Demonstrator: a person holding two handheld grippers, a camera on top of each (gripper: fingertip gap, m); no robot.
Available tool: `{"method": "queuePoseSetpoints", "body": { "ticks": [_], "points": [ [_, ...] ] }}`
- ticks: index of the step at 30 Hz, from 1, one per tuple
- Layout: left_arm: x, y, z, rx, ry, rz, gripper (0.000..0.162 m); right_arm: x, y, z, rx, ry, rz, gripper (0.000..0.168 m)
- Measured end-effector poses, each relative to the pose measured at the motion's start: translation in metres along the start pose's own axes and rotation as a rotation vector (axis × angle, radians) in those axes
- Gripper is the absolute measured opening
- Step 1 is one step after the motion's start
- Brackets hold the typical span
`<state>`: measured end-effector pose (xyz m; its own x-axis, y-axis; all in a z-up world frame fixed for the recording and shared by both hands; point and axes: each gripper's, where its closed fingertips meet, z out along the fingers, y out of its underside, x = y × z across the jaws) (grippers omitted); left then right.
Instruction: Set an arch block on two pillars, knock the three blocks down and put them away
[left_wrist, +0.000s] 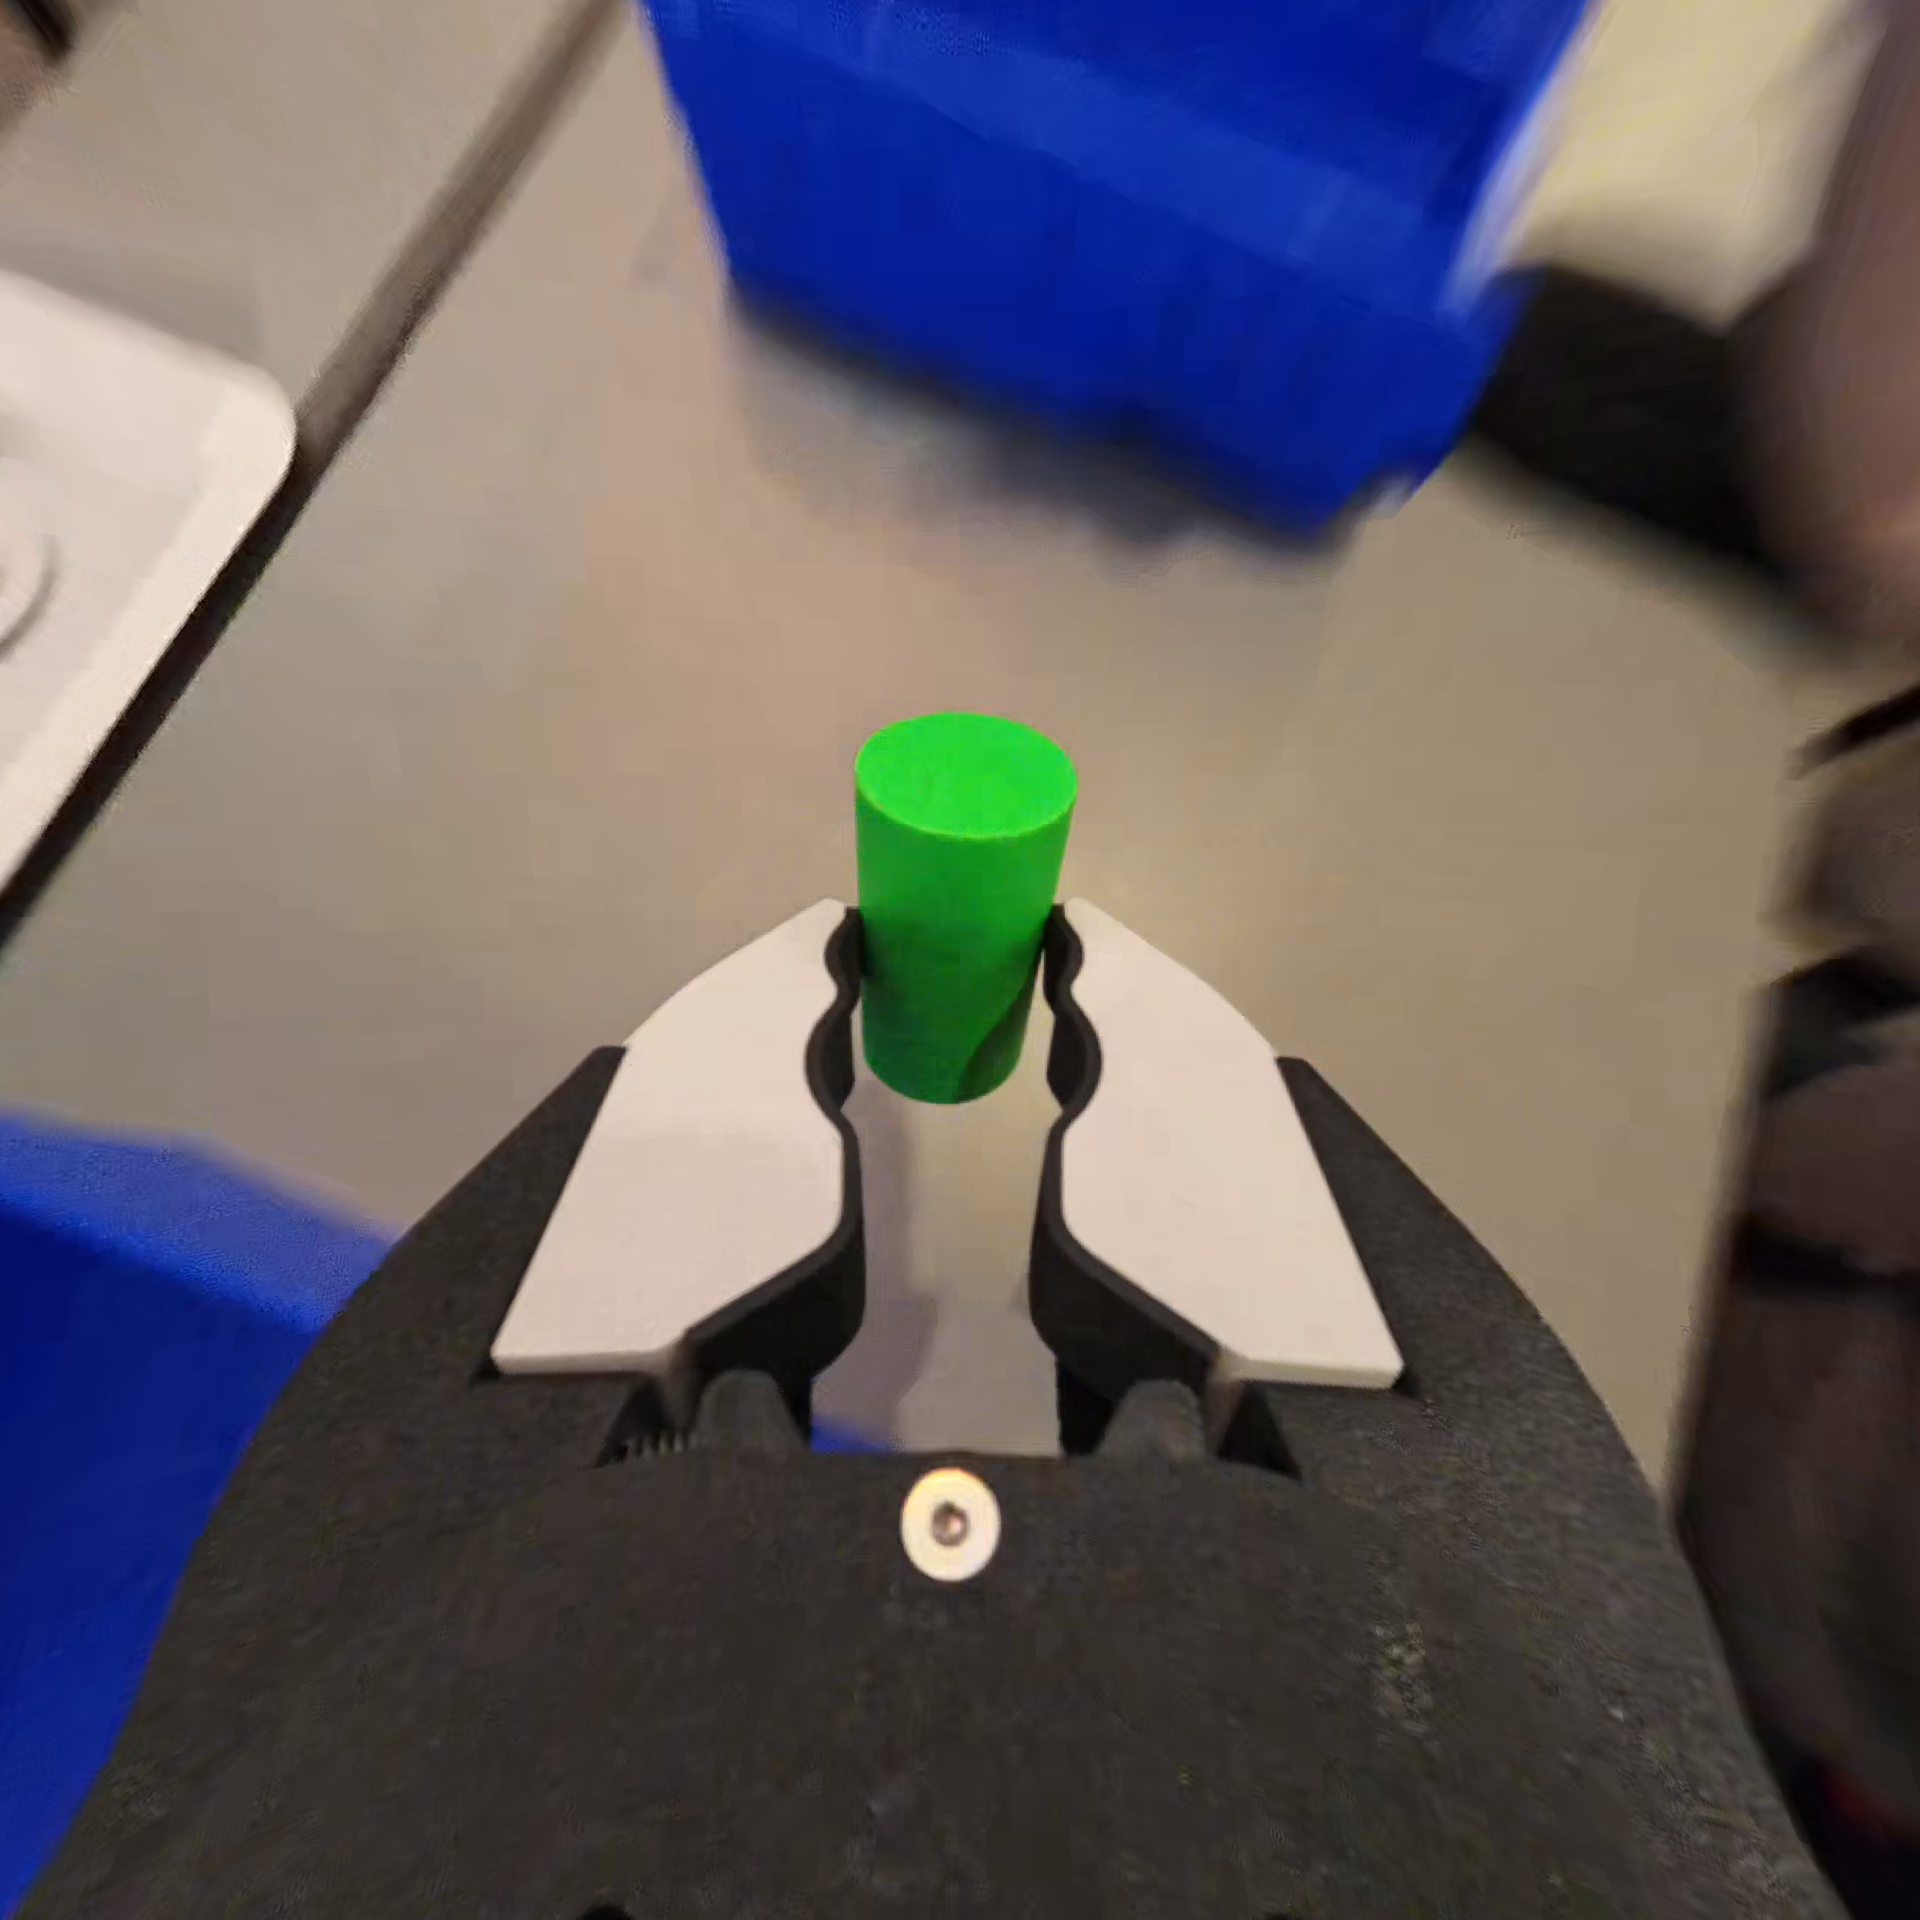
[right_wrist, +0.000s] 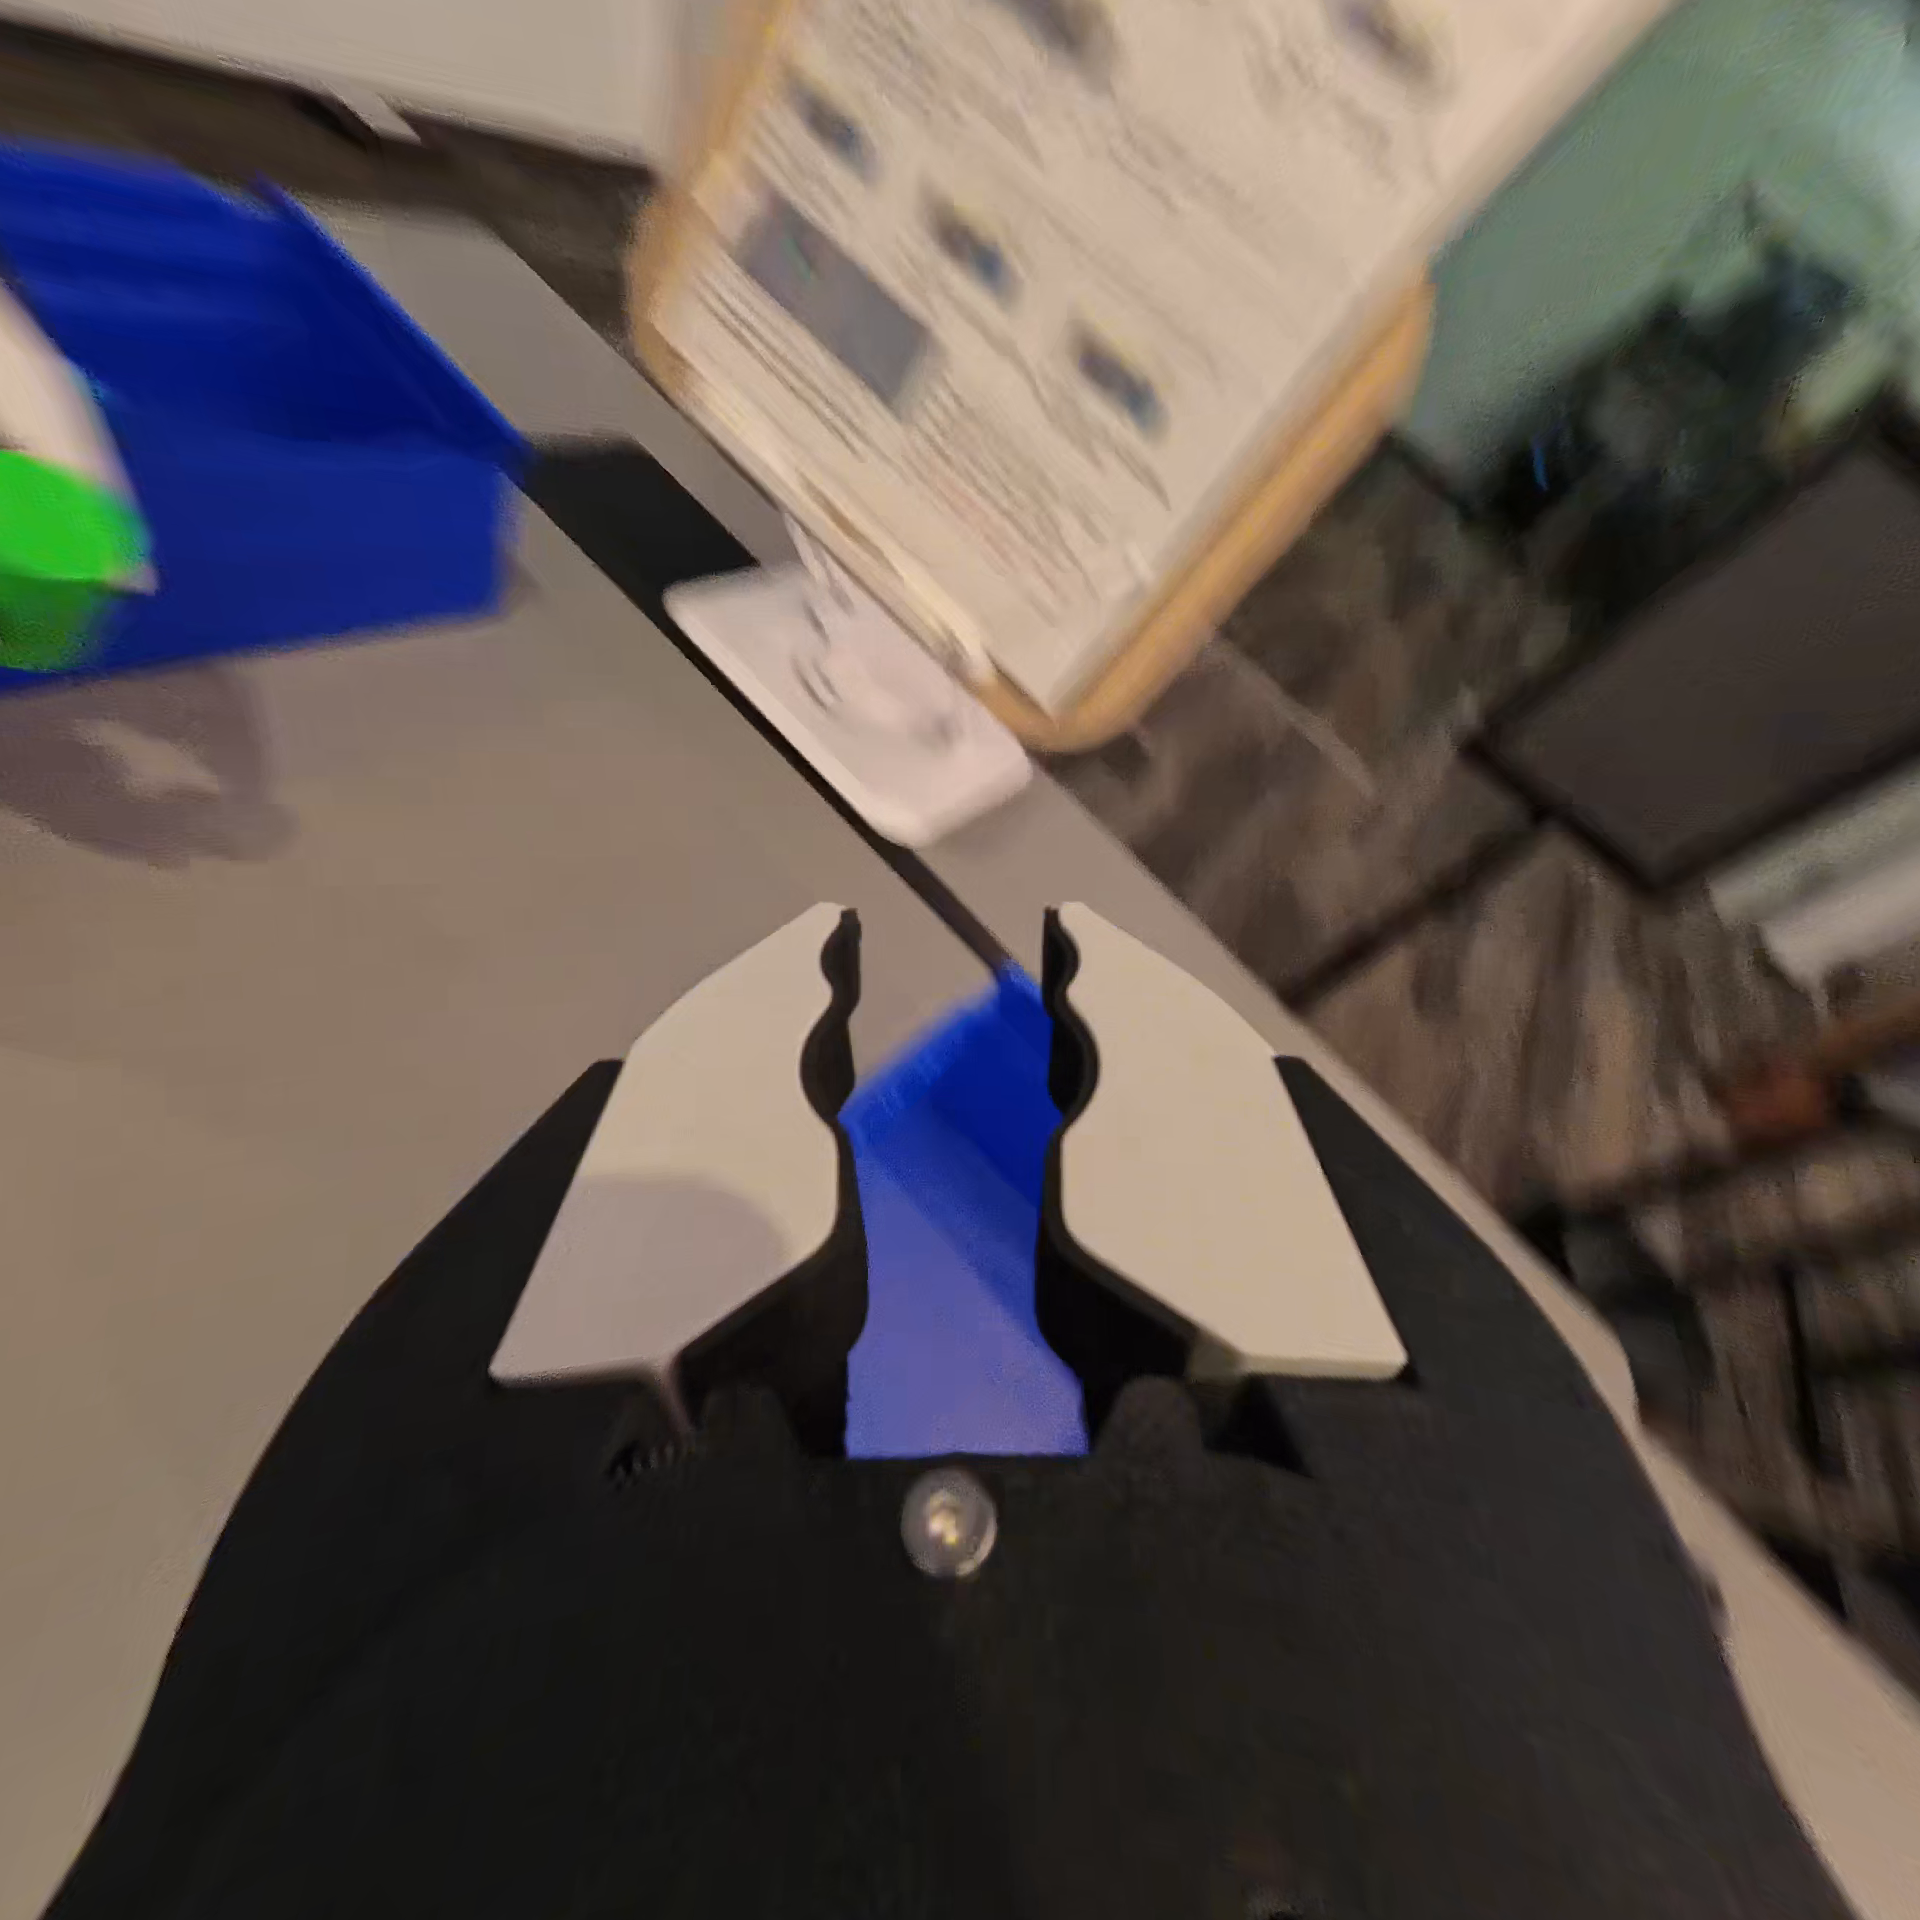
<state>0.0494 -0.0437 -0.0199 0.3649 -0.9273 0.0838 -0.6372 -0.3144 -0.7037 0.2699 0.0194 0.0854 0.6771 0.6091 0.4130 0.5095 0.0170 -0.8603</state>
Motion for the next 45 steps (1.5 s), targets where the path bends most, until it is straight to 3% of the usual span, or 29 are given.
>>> {"method": "queuePoseSetpoints", "body": {
  "ticks": [3,6,8,11,16,19,22,23,24,26,29,32,34,36,39,45],
  "points": [
    [0.031,-0.046,-0.032,0.313,0.279,-0.123,0.034,-0.076,-0.047,0.004,0.22,-0.272,-0.06,0.036],
    [0.047,-0.057,-0.042,0.386,0.351,-0.088,0.034,-0.141,-0.073,0.009,0.333,-0.522,0.007,0.042],
    [0.054,-0.06,-0.042,0.388,0.369,-0.089,0.034,-0.171,-0.079,0.011,0.369,-0.596,-0.027,0.058],
    [0.065,-0.062,-0.043,0.386,0.462,-0.155,0.034,-0.186,-0.081,0.013,0.464,-0.44,-0.278,0.076],
    [0.076,-0.061,-0.035,0.358,0.583,-0.253,0.034,-0.212,-0.082,0.012,0.525,-0.274,-0.574,0.088],
    [0.083,-0.059,-0.029,0.327,0.617,-0.245,0.034,-0.215,-0.076,0.023,0.48,-0.208,-0.653,0.087],
    [0.088,-0.056,-0.027,0.307,0.619,-0.227,0.034,-0.216,-0.074,0.021,0.489,-0.205,-0.684,0.071],
    [0.084,-0.056,-0.026,0.296,0.588,-0.244,0.048,-0.216,-0.073,0.019,0.483,-0.227,-0.674,0.071],
    [0.077,-0.054,-0.024,0.283,0.533,-0.245,0.071,-0.212,-0.073,0.017,0.47,-0.237,-0.657,0.071],
    [0.064,-0.048,-0.027,0.274,0.408,-0.155,0.079,-0.189,-0.069,0.016,0.401,-0.223,-0.641,0.071],
    [0.048,-0.013,-0.028,0.087,0.22,0.03,0.077,-0.118,-0.022,0.019,0.077,-0.235,-0.491,0.071],
    [0.027,0.043,-0.021,-0.236,0.025,0.164,0.077,-0.04,0.07,0.017,-0.309,-0.196,-0.234,0.071],
    [0.009,0.058,-0.014,-0.344,-0.102,0.198,0.061,0.005,0.138,0.009,-0.564,-0.096,-0.154,0.072],
    [0.01,0.065,-0.002,-0.401,-0.074,0.165,0.066,0.026,0.194,-0.003,-0.796,-0.059,-0.112,0.072],
    [0.025,0.081,0.01,-0.49,0.043,0.162,0.064,0.016,0.227,0.003,-0.882,-0.138,-0.043,0.071],
    [0.025,0.115,0.013,-0.664,0.071,0.25,0.06,0.007,0.26,0.002,-1.045,-0.17,-0.056,0.072]
  ]
}}
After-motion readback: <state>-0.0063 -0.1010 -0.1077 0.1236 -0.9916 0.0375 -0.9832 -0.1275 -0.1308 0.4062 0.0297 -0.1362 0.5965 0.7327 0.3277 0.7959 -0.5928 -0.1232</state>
